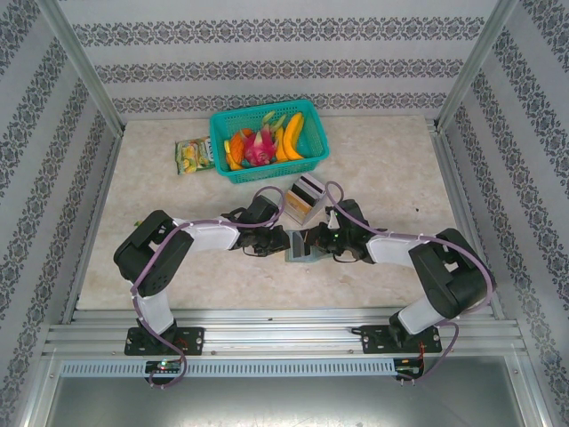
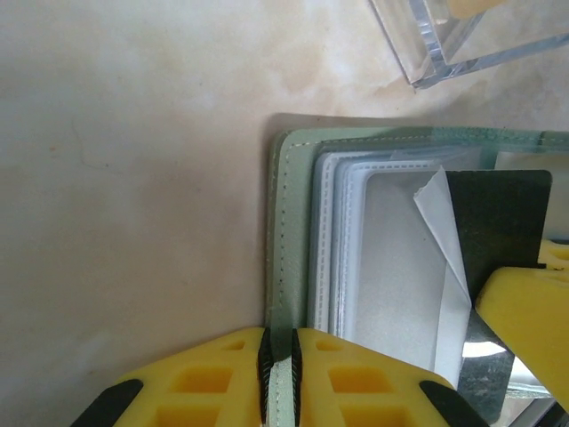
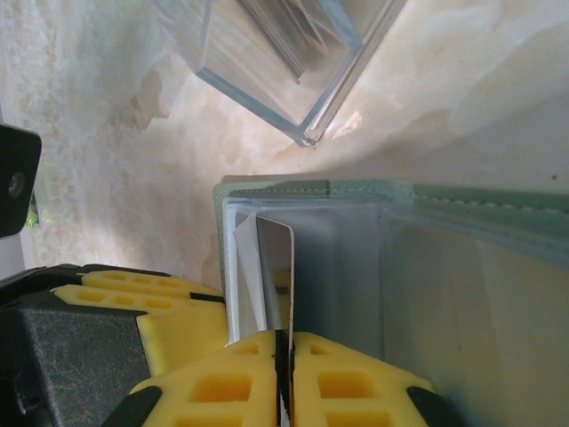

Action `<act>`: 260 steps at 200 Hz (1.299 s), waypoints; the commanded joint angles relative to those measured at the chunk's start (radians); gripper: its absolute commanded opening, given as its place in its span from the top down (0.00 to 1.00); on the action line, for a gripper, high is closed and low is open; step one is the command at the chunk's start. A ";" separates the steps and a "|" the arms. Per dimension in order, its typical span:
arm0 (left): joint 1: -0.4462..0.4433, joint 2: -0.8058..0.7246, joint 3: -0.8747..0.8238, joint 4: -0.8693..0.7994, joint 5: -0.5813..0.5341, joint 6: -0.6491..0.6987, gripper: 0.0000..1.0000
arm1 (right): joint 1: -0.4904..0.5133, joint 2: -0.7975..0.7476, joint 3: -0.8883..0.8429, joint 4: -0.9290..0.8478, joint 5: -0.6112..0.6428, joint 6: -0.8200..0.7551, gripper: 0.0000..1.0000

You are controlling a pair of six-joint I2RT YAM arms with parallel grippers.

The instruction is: Put the credit cards into the card holder

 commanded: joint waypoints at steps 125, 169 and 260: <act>-0.013 -0.014 -0.010 0.003 0.015 0.000 0.82 | 0.031 -0.011 0.107 -0.314 0.097 -0.100 0.77; -0.013 -0.007 -0.007 0.004 0.020 0.002 0.82 | 0.047 0.042 0.127 -0.251 0.061 -0.073 0.87; -0.013 -0.011 -0.005 0.005 0.021 0.004 0.82 | 0.055 0.015 0.103 -0.150 0.006 -0.044 0.85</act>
